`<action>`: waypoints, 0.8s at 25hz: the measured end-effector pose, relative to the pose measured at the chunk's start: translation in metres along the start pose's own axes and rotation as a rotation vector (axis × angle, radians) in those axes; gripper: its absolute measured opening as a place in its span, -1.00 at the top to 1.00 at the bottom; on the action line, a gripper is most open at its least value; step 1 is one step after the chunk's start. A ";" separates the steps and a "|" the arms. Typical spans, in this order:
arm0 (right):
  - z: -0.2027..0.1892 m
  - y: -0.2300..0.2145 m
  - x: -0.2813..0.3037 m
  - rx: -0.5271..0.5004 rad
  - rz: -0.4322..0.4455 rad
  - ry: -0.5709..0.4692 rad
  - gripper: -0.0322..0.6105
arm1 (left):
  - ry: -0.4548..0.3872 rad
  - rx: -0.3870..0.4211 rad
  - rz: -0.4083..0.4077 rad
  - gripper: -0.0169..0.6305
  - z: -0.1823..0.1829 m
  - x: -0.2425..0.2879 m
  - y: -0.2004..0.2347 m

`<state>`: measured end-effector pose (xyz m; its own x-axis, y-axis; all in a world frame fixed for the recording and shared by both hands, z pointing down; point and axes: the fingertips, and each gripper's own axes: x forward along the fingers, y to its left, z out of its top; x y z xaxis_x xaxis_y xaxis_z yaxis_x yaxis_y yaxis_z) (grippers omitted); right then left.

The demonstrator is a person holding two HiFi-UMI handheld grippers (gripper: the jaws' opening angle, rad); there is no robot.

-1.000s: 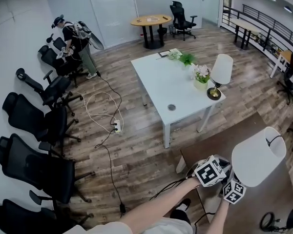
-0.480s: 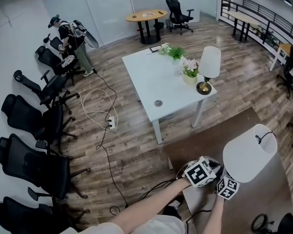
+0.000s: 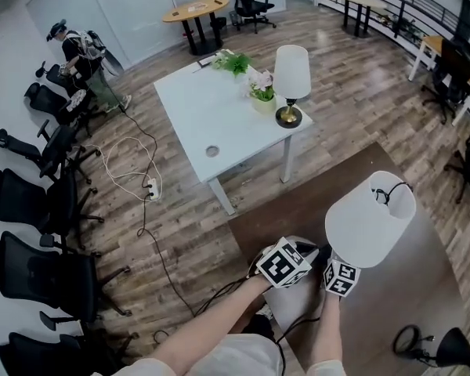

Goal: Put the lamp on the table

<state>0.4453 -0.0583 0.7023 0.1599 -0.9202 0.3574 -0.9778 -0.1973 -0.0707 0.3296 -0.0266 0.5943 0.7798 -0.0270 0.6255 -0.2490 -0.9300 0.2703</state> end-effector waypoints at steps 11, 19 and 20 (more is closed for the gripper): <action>-0.009 -0.011 0.018 -0.074 -0.023 -0.039 0.43 | 0.013 -0.032 -0.039 0.95 0.001 0.028 -0.017; -0.018 -0.009 0.016 -0.116 -0.056 -0.047 0.43 | -0.030 -0.104 -0.060 0.95 0.002 0.032 -0.036; -0.014 -0.008 0.016 -0.120 -0.062 -0.059 0.43 | -0.029 -0.100 -0.059 0.95 0.001 0.032 -0.037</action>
<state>0.4539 -0.0665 0.7219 0.2246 -0.9265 0.3019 -0.9744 -0.2157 0.0632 0.3639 0.0064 0.6037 0.8107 0.0152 0.5853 -0.2567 -0.8893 0.3786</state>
